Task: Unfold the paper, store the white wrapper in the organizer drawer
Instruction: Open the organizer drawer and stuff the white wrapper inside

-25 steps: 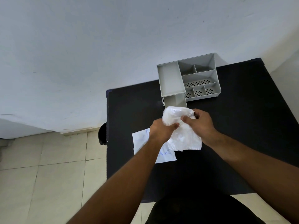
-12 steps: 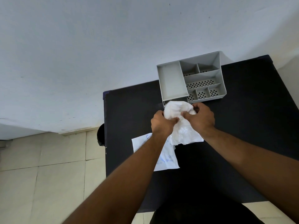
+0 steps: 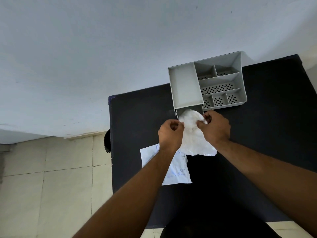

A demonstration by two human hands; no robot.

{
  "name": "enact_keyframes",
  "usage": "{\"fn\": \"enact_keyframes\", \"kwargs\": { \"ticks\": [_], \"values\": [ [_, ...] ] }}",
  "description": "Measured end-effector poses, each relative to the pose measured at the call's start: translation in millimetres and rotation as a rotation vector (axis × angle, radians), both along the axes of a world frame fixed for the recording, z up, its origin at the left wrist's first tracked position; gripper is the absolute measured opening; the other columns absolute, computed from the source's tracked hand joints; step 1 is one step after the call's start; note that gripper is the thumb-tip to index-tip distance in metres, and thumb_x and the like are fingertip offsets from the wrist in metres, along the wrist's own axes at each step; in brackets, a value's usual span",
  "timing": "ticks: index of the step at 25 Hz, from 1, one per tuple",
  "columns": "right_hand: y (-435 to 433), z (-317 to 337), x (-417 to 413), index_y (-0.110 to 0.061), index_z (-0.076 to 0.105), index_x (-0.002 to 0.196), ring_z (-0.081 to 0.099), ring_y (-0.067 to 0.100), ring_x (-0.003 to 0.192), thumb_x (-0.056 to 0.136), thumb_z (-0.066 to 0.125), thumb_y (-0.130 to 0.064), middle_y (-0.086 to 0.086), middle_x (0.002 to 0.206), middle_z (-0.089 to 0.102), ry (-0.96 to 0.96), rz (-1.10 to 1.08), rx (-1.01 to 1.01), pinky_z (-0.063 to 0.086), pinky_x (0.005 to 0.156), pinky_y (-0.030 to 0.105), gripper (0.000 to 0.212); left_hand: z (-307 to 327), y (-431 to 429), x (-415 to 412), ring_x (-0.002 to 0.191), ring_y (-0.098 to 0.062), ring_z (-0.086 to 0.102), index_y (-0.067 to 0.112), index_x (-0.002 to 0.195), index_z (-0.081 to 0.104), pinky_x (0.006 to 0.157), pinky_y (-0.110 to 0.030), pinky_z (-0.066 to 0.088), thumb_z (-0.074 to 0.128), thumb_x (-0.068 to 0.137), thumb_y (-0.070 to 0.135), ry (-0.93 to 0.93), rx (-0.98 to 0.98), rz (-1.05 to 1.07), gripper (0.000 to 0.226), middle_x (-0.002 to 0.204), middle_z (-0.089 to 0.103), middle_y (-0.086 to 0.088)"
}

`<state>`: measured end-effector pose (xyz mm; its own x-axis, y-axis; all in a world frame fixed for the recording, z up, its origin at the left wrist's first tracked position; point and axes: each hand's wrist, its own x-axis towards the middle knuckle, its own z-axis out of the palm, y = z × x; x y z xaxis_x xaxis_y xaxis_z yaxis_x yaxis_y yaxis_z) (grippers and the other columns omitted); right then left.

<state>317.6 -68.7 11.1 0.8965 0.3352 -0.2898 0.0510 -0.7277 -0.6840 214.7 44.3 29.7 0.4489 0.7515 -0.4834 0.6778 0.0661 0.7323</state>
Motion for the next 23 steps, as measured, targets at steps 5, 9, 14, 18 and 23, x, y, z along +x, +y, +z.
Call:
{"fn": "enact_keyframes", "kwargs": {
  "ticks": [5,9,14,18,23],
  "values": [
    [2,-2,2,-0.019,0.067,0.089,0.059,0.018,0.071,0.081,0.081,-0.026,-0.007,0.074,0.060,-0.041,-0.009,0.045,0.038,0.065,0.027,0.017,0,4,5,0.065,-0.004,0.063,0.015,0.095,0.072,0.052,-0.006,0.046,0.073,0.090,0.026,0.050,0.027,-0.022,0.012,0.077,0.069,0.008],
    [10,3,4,-0.017,0.070,0.095,0.059,0.017,0.070,0.083,0.079,-0.025,-0.005,0.073,0.061,-0.083,0.007,0.067,0.048,0.067,0.031,0.018,0,5,10,0.064,-0.002,0.061,0.013,0.099,0.071,0.051,-0.006,0.045,0.072,0.091,0.023,0.064,0.062,-0.049,0.013,0.080,0.069,0.004],
    [0,4,-3,-0.017,0.073,0.105,0.064,0.016,0.075,0.084,0.077,-0.031,-0.001,0.082,0.069,-0.122,0.006,0.118,0.051,0.074,0.030,0.026,-1,-4,2,0.064,-0.003,0.061,0.017,0.097,0.068,0.056,-0.011,0.046,0.075,0.088,0.026,0.060,0.076,-0.055,0.016,0.076,0.067,0.008],
    [-11,4,-15,-0.019,0.073,0.114,0.060,0.016,0.076,0.086,0.073,-0.028,0.002,0.090,0.064,-0.174,-0.011,0.091,0.050,0.076,0.031,0.030,-2,-7,-7,0.065,-0.003,0.063,0.019,0.094,0.067,0.052,-0.009,0.044,0.077,0.086,0.031,0.082,0.058,-0.051,0.017,0.075,0.068,0.010],
    [-17,2,-21,-0.018,0.070,0.119,0.066,0.016,0.070,0.083,0.076,-0.017,-0.003,0.073,0.066,-0.091,0.009,0.116,0.056,0.077,0.033,0.037,-4,-6,-10,0.067,-0.013,0.070,0.012,0.094,0.072,0.044,-0.008,0.046,0.073,0.089,0.020,0.099,0.023,-0.063,0.010,0.081,0.073,0.001]
  ]
}}
